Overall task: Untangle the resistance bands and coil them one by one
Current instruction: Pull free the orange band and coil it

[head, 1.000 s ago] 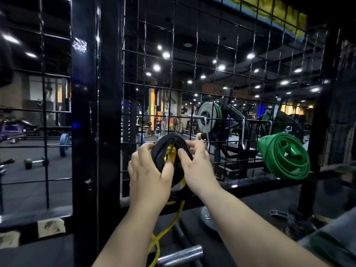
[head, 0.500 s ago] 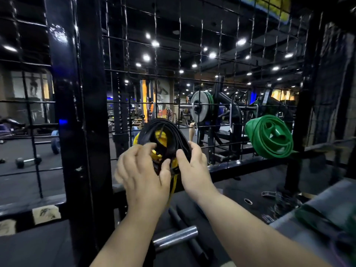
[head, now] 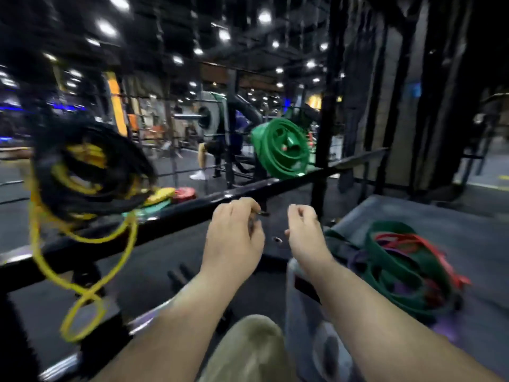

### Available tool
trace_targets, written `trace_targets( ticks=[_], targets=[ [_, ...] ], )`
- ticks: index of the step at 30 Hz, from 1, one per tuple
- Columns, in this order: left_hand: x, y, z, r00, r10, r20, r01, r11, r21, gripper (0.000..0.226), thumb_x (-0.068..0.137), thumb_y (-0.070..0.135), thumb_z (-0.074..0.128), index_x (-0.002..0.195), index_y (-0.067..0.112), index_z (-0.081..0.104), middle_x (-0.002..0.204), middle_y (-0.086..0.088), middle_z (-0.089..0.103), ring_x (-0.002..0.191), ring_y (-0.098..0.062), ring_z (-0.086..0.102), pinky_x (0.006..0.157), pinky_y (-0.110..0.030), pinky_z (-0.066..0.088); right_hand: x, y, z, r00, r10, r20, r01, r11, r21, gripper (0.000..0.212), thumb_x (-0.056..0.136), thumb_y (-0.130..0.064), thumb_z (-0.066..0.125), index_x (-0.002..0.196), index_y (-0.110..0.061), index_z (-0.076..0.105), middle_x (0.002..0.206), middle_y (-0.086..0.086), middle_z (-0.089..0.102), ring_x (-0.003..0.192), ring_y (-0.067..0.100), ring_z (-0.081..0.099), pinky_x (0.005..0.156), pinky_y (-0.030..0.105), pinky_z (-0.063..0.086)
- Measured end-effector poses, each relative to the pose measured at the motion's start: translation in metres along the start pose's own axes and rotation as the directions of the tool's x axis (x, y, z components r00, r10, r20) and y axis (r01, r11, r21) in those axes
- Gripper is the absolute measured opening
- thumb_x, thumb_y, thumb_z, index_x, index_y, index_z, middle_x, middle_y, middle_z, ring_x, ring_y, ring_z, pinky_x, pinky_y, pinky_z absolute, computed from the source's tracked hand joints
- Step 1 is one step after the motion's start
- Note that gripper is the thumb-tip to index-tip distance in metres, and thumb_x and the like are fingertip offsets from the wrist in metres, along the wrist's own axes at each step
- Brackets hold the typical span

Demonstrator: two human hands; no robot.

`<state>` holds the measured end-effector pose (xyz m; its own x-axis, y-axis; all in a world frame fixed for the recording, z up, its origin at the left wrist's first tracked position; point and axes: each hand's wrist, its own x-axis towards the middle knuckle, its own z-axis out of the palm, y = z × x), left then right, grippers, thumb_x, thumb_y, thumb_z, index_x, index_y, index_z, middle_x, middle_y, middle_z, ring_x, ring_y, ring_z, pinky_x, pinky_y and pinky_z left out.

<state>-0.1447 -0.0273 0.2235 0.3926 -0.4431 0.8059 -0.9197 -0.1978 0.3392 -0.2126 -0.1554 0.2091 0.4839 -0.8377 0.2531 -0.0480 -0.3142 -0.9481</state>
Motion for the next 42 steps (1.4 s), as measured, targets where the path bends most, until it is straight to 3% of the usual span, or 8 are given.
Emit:
trace_targets(
  ticks=[5, 10, 15, 21, 25, 32, 35, 42],
  targets=[
    [0.002, 0.045, 0.12, 0.922, -0.034, 0.386, 0.109, 0.978, -0.175, 0.01, 0.087, 0.018, 0.058, 0.095, 0.023, 0.055, 0.086, 0.009, 0.055, 0.09, -0.019, 0.053, 0.077, -0.033, 0.046, 0.024, 0.073, -0.116, 0.958, 0.041, -0.283, -0.098, 0.976, -0.192, 0.019, 0.1, -0.031, 0.046, 0.094, -0.014, 0.053, 0.106, 0.015, 0.062, 0.099, 0.033, 0.055, 0.084, 0.038, 0.042],
    [-0.006, 0.082, 0.238, 0.66, -0.114, 0.743, 0.301, 0.946, -0.123, 0.019, 0.093, 0.033, 0.056, 0.108, 0.021, 0.054, 0.112, -0.001, 0.06, 0.11, -0.026, 0.054, 0.091, -0.036, 0.046, 0.039, 0.143, -0.209, 0.884, 0.099, -0.456, -0.349, 0.79, -0.505, 0.038, 0.094, -0.042, 0.054, 0.114, -0.011, 0.059, 0.116, 0.02, 0.06, 0.116, 0.038, 0.05, 0.098, 0.044, 0.038],
    [-0.003, 0.097, 0.315, 0.544, -0.326, 0.773, 0.488, 0.873, 0.025, 0.051, 0.093, 0.049, 0.051, 0.132, 0.017, 0.039, 0.136, -0.012, 0.045, 0.127, -0.034, 0.042, 0.1, -0.039, 0.038, 0.049, 0.17, -0.253, 0.858, 0.092, -0.506, -0.479, 0.498, -0.723, 0.069, 0.08, -0.073, 0.053, 0.134, -0.03, 0.047, 0.138, 0.009, 0.043, 0.132, 0.031, 0.033, 0.107, 0.05, 0.027],
    [0.016, 0.099, 0.378, 0.463, -0.393, 0.794, 0.645, 0.764, 0.002, 0.094, 0.076, 0.084, 0.037, 0.147, 0.023, 0.025, 0.149, -0.007, 0.039, 0.135, -0.034, 0.038, 0.108, -0.047, 0.034, 0.099, 0.192, -0.276, 0.886, 0.118, -0.449, -0.426, 0.592, -0.684, 0.074, 0.081, -0.073, 0.053, 0.142, -0.035, 0.036, 0.147, 0.002, 0.038, 0.138, 0.027, 0.032, 0.11, 0.051, 0.024],
    [0.029, 0.096, 0.405, 0.342, -0.388, 0.856, 0.674, 0.736, 0.064, 0.105, 0.068, 0.082, 0.049, 0.148, 0.021, 0.019, 0.147, -0.008, 0.043, 0.131, -0.032, 0.045, 0.107, -0.044, 0.038, 0.142, 0.194, -0.275, 0.924, 0.139, -0.356, -0.356, 0.649, -0.672, 0.075, 0.081, -0.067, 0.059, 0.143, -0.031, 0.037, 0.144, 0.003, 0.042, 0.133, 0.027, 0.042, 0.107, 0.046, 0.034],
    [0.053, 0.091, 0.425, 0.328, -0.343, 0.88, 0.57, 0.815, 0.105, 0.06, 0.067, 0.053, 0.064, 0.116, 0.021, 0.051, 0.119, -0.004, 0.061, 0.107, -0.028, 0.058, 0.096, -0.038, 0.047, 0.186, 0.194, -0.274, 0.929, 0.251, -0.272, -0.367, 0.521, -0.771, 0.055, 0.091, -0.049, 0.057, 0.137, -0.022, 0.041, 0.12, 0.009, 0.064, 0.112, 0.032, 0.059, 0.087, 0.039, 0.045],
    [0.06, 0.104, 0.437, 0.378, -0.292, 0.879, 0.693, 0.718, -0.06, 0.055, 0.057, 0.051, 0.064, 0.103, 0.021, 0.058, 0.102, -0.005, 0.068, 0.095, -0.027, 0.064, 0.092, -0.041, 0.051, 0.2, 0.186, -0.3, 0.909, 0.219, -0.354, -0.416, 0.505, -0.756, 0.039, 0.095, -0.042, 0.05, 0.129, -0.023, 0.05, 0.11, 0.008, 0.066, 0.101, 0.032, 0.062, 0.079, 0.037, 0.049],
    [0.108, 0.156, 0.457, 0.511, -0.215, 0.832, 0.739, 0.603, -0.298, 0.054, 0.082, 0.057, 0.067, 0.111, 0.014, 0.05, 0.107, 0.002, 0.058, 0.102, -0.022, 0.056, 0.09, -0.034, 0.047, 0.226, 0.117, -0.405, 0.851, -0.014, -0.525, -0.462, 0.457, -0.76, 0.021, 0.098, -0.027, 0.048, 0.102, -0.011, 0.061, 0.093, 0.01, 0.063, 0.084, 0.029, 0.057, 0.068, 0.032, 0.041]
  ],
)
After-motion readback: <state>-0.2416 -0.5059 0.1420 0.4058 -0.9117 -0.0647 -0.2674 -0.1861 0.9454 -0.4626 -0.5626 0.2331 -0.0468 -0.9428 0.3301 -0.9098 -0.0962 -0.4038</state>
